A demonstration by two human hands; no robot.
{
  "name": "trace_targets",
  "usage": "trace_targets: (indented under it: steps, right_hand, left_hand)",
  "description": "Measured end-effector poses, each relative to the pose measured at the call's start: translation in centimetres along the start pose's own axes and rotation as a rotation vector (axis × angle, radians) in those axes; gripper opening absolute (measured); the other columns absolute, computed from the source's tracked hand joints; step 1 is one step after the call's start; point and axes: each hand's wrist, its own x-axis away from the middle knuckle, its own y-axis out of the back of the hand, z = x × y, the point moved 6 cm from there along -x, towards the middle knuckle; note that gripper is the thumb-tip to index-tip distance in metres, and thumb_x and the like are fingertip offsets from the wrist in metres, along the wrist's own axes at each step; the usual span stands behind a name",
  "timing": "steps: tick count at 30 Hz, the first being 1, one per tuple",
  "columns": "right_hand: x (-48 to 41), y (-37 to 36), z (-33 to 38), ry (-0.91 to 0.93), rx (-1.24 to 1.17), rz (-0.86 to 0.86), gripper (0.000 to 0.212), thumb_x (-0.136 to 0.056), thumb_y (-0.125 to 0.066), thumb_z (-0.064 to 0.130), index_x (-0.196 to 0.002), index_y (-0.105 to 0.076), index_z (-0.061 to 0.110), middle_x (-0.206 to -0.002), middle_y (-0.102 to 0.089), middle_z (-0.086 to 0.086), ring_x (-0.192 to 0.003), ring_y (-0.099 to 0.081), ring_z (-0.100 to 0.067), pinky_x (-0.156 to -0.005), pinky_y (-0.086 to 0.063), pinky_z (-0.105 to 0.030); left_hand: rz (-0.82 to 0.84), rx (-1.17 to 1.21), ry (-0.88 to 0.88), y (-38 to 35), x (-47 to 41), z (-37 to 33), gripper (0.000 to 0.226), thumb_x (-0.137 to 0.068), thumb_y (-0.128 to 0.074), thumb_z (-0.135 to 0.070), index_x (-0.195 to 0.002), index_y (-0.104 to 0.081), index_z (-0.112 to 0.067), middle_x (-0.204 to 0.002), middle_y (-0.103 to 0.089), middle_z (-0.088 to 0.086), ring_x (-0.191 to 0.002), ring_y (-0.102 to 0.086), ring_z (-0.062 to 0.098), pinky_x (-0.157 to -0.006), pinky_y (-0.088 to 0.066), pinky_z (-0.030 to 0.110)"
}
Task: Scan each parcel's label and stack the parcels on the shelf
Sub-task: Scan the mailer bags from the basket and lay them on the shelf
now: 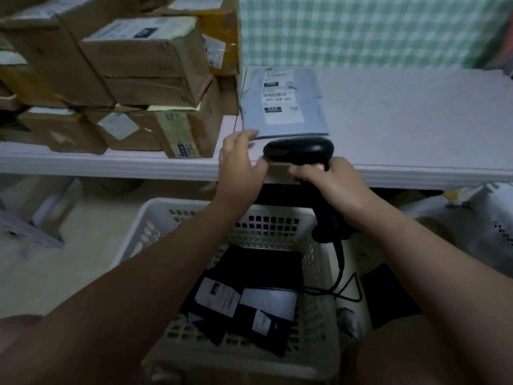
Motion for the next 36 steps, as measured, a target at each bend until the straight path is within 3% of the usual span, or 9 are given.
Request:
trace_targets:
  steps: [2,5,9,17,19,24,29,33,36]
  right_hand:
    - [0.6,-1.3,-0.4,0.027,0.079,0.101,0.026,-0.085,-0.07,0.029,-0.07,-0.06,0.011,-0.055,-0.052,0.009,-0.049,-0.048,0.002,-0.047,-0.035,-0.012]
    - [1.1,-3.0,-2.0,0.0,0.17,0.194,0.033,-0.084,-0.071,0.025,-0.058,-0.052,0.019,-0.04,-0.048,0.016,-0.043,-0.047,0.005,-0.044,-0.032,-0.009]
    - [1.0,-6.2,-5.5,-0.124,0.23,0.227,0.04,-0.082,-0.072,0.026,-0.052,-0.047,0.019,-0.041,-0.046,0.012,-0.045,-0.045,0.0,-0.047,-0.033,-0.016]
    - [0.7,-15.0,-10.9,-0.273,0.237,0.367,0.03,-0.085,-0.07,0.03,-0.085,-0.071,0.0,-0.083,-0.071,-0.014,-0.08,-0.067,-0.021,-0.064,-0.048,-0.028]
    - [0.3,-16.3,-12.2,-0.287,0.271,0.385,0.033,-0.086,-0.068,0.03,-0.083,-0.069,-0.003,-0.082,-0.069,-0.02,-0.081,-0.067,-0.027,-0.061,-0.043,-0.029]
    - [-0.7,-18.3,-15.1,-0.389,0.24,0.366,0.03,-0.087,-0.067,0.026,-0.073,-0.06,0.0,-0.071,-0.058,-0.022,-0.072,-0.06,-0.032,-0.06,-0.036,-0.032]
    - [-1.6,-20.4,-16.8,-0.461,0.128,0.312,0.036,-0.088,-0.067,0.025,-0.097,-0.065,-0.01,-0.097,-0.065,-0.031,-0.093,-0.063,-0.041,-0.066,-0.041,-0.032]
    - [-1.9,-21.6,-17.5,-0.485,0.131,0.334,0.025,-0.089,-0.067,0.023,-0.075,-0.058,0.003,-0.072,-0.06,-0.015,-0.074,-0.06,-0.026,-0.066,-0.041,-0.031]
    - [-1.9,-21.8,-17.9,-0.495,0.172,0.346,0.025,-0.09,-0.065,0.024,-0.075,-0.054,0.007,-0.074,-0.056,-0.012,-0.074,-0.055,-0.021,-0.064,-0.038,-0.03]
  left_hand:
    - [0.047,-0.057,-0.161,0.4,3.3,1.1,0.031,-0.085,-0.052,-0.015,-0.113,-0.059,-0.003,-0.111,-0.054,0.015,-0.104,-0.05,0.024,-0.09,-0.039,0.031]
    - [0.213,-0.209,-0.135,0.2,7.4,5.8,0.024,-0.088,-0.053,-0.016,-0.106,-0.062,-0.001,-0.101,-0.057,0.018,-0.093,-0.051,0.031,-0.077,-0.027,0.022]
    - [0.454,-0.366,0.143,0.1,12.2,15.6,0.025,-0.089,-0.06,-0.001,-0.112,-0.062,0.005,-0.109,-0.057,0.027,-0.1,-0.054,0.043,-0.082,-0.041,0.037]
    - [0.919,-0.556,0.504,-1.9,18.0,28.7,0.048,-0.095,-0.056,-0.027,-0.138,-0.042,-0.009,-0.139,-0.036,0.02,-0.124,-0.04,0.038,-0.101,-0.039,0.045]
    - [1.005,-0.559,0.582,-2.5,19.7,31.3,0.056,-0.095,-0.056,-0.031,-0.143,-0.035,-0.013,-0.143,-0.03,0.019,-0.127,-0.037,0.038,-0.104,-0.037,0.046]
    - [1.061,-0.586,0.686,-3.6,22.0,36.1,0.072,-0.094,-0.056,-0.039,-0.151,-0.019,-0.014,-0.154,-0.018,0.017,-0.137,-0.026,0.04,-0.111,-0.029,0.047]
    - [1.14,-0.582,0.746,-5.2,21.3,40.1,0.089,-0.09,-0.06,-0.046,-0.153,-0.001,-0.027,-0.161,0.006,0.006,-0.146,-0.003,0.037,-0.115,-0.017,0.057]
    - [1.057,-0.394,0.972,-6.2,21.0,40.4,0.103,-0.086,-0.069,-0.035,-0.153,0.007,-0.018,-0.158,0.005,0.018,-0.143,-0.012,0.042,-0.113,-0.023,0.053]
    - [1.031,-0.421,1.065,-6.2,22.0,41.6,0.106,-0.083,-0.073,-0.032,-0.152,0.005,-0.008,-0.158,-0.004,0.02,-0.143,-0.017,0.038,-0.114,-0.023,0.046]
